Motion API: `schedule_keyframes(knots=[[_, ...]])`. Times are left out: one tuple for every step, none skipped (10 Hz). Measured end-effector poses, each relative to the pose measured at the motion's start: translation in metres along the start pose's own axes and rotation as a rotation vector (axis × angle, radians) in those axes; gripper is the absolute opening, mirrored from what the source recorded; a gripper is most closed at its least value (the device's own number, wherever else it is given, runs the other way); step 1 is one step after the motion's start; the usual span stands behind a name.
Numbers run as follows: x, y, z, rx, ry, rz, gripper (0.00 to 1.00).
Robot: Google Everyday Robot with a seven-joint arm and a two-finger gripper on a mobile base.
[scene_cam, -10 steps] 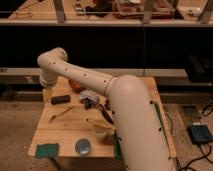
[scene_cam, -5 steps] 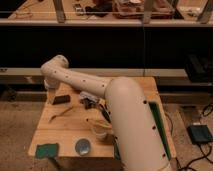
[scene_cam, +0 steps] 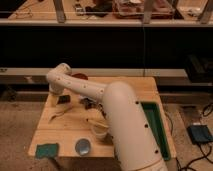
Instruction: Place eraser in plastic cup
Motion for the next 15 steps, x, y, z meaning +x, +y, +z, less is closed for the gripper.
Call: schedule_keyframes(knots=[[-0.006,0.001,0.007,0.042,0.085,0.008,0.8],[-0.009,0.003,0.009,0.061,0.129,0.0,0.8],[-0.007,0.003,0.009,0.082,0.154,-0.019,0.8],[-0.007,0.004,0.009,0.098,0.162,-0.038,0.8],[-0.006,0.005,0.007,0.1,0.158,-0.065,0.8],[-0.006,0.006,0.007,0.101,0.147,-0.094,0.8],[-0.005,0.006,0.007,0.1,0.131,-0.118,0.8],[-0.007,0.005,0.009,0.099,0.109,-0.135,0.8],[-0.011,0.004,0.011,0.099,0.091,-0.139,0.8],[-0.015,0.005,0.012,0.098,0.079,-0.138,0.8],[-0.02,0.004,0.014,0.1,0.067,-0.134,0.8],[-0.026,0.004,0.018,0.104,0.05,-0.132,0.73],[-0.028,0.002,0.02,0.109,0.043,-0.132,0.66],[-0.029,0.002,0.022,0.114,0.036,-0.133,0.55],[-0.032,0.0,0.026,0.125,0.029,-0.139,0.43]])
